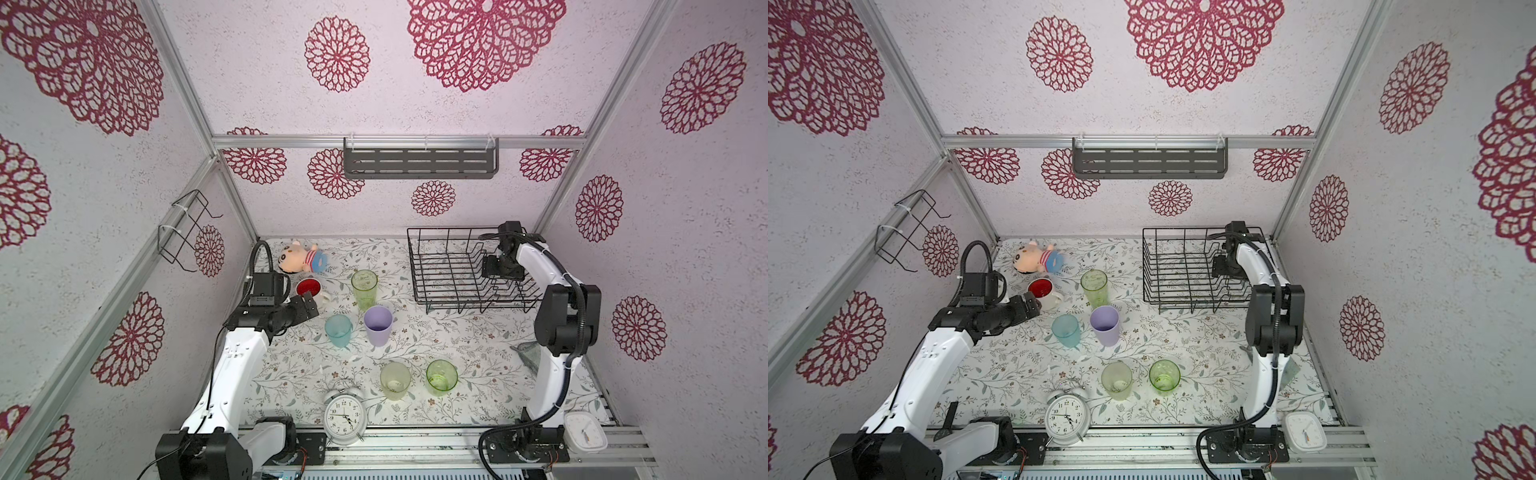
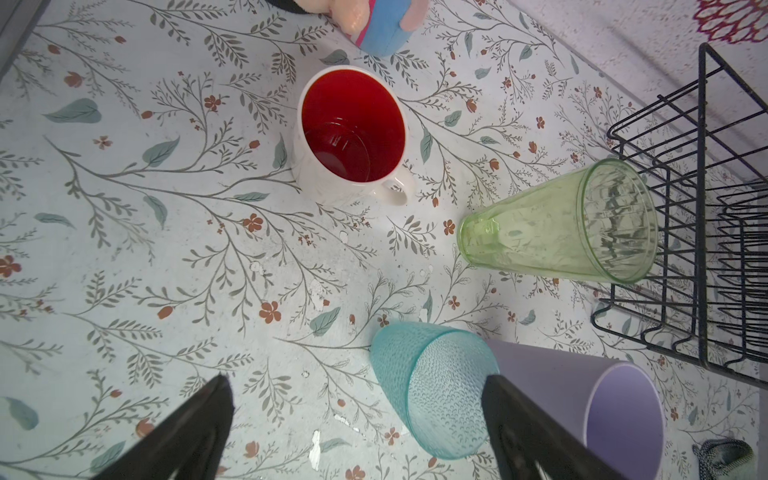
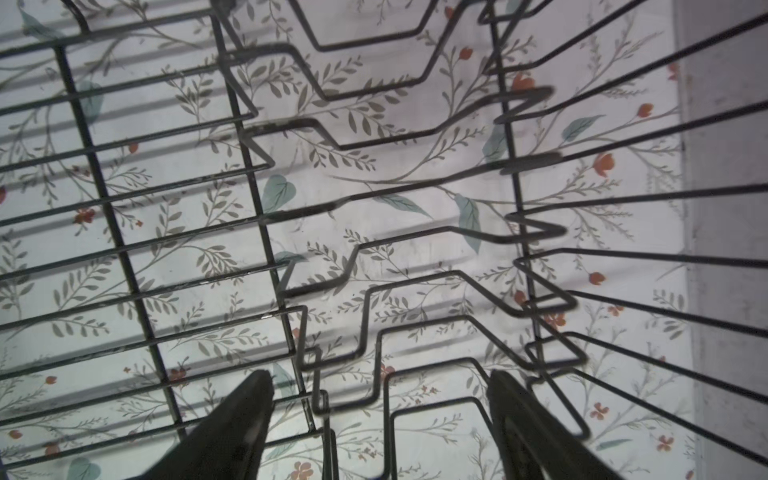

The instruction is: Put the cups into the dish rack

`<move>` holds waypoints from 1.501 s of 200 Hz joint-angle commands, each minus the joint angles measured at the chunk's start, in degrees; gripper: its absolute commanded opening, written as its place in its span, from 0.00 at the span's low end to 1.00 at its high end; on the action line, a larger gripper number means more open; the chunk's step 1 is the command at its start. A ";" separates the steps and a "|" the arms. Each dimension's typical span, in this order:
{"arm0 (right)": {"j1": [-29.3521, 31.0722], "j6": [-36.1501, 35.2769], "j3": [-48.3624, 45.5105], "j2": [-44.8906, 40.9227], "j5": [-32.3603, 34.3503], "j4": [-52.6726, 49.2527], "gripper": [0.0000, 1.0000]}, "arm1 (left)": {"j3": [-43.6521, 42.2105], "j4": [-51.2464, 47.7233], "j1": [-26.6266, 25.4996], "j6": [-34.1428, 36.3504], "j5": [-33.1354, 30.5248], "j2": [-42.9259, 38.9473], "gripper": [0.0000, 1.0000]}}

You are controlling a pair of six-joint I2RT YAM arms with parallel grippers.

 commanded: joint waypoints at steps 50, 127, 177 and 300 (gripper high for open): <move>0.36 -7.04 2.02 3.27 -6.88 -2.85 0.62 | 0.82 -1.58 -1.00 0.18 -2.98 -0.50 0.97; 5.44 -7.89 -1.83 1.01 -3.05 -3.07 0.43 | 0.48 -2.02 -1.97 -0.08 -6.80 -1.81 0.97; 10.41 -3.75 -3.04 -0.35 -2.11 -3.60 0.44 | 0.60 -0.36 -2.31 -0.29 -3.96 -2.27 0.97; 14.22 -9.37 -3.25 -0.54 -3.00 -0.17 0.40 | 10.17 2.17 -7.85 -5.51 3.42 8.99 0.97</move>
